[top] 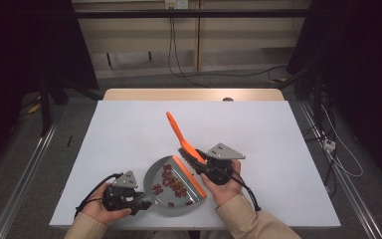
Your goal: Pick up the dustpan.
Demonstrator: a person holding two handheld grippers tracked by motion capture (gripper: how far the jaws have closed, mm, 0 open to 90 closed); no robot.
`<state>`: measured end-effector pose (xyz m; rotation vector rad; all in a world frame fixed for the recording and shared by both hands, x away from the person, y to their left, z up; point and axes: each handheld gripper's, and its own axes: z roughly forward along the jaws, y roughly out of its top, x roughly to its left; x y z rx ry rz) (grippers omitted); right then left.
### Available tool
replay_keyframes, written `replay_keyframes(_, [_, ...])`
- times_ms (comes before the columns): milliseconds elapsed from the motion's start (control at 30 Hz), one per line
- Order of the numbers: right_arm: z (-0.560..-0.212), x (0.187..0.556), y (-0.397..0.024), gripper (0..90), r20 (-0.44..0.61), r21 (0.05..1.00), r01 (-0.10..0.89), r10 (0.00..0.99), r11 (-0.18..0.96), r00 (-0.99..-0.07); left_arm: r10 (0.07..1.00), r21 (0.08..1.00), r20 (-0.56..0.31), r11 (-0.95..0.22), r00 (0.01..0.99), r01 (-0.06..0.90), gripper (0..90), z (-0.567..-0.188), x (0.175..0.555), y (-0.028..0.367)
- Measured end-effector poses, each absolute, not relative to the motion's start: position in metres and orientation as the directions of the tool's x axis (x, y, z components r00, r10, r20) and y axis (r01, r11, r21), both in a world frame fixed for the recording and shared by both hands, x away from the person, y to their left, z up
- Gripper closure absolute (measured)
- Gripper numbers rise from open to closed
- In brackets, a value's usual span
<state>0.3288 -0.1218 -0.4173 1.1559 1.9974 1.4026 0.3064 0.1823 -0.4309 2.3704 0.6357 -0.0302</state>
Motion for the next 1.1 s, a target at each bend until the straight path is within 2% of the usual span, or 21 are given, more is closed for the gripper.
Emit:
replay_keyframes(167, [-0.436, 0.331, -0.124, 71.0, 0.023, 0.897, 0.386, 0.849, 0.216, -0.528, 0.433, 0.599, -0.181, -0.664, 0.883, 0.448, 62.4, -0.429, 0.306, 0.182])
replay_keyframes(333, [-0.439, 0.318, -0.104, 70.8, 0.064, 0.897, 0.392, 0.818, 0.204, -0.572, 0.432, 0.592, -0.183, -0.669, 0.883, 0.451, 62.4, -0.426, 0.302, 0.184])
replay_keyframes(500, [-0.429, 0.315, -0.097, 71.1, 0.177, 0.917, 0.389, 0.776, 0.094, -0.606, 0.437, 0.591, -0.186, -0.666, 0.88, 0.455, 62.4, -0.426, 0.303, 0.184])
replay_keyframes(567, [-0.423, 0.317, -0.1, 71.0, 0.122, 0.924, 0.36, 0.794, 0.129, -0.595, 0.433, 0.59, -0.183, -0.67, 0.883, 0.451, 62.4, -0.427, 0.303, 0.184])
replay_keyframes(633, [-0.42, 0.321, -0.107, 71.1, 0.143, 0.924, 0.368, 0.8, 0.103, -0.583, 0.435, 0.587, -0.182, -0.671, 0.882, 0.452, 62.4, -0.429, 0.303, 0.184])
replay_keyframes(767, [-0.417, 0.324, -0.119, 71.0, 0.113, 0.928, 0.353, 0.812, 0.12, -0.572, 0.441, 0.598, -0.165, -0.667, 0.882, 0.445, 62.3, -0.429, 0.303, 0.183])
replay_keyframes(1100, [-0.425, 0.33, -0.135, 71.0, 0.117, 0.913, 0.389, 0.834, 0.123, -0.539, 0.456, 0.589, -0.129, -0.679, 0.881, 0.437, 62.7, -0.436, 0.304, 0.175])
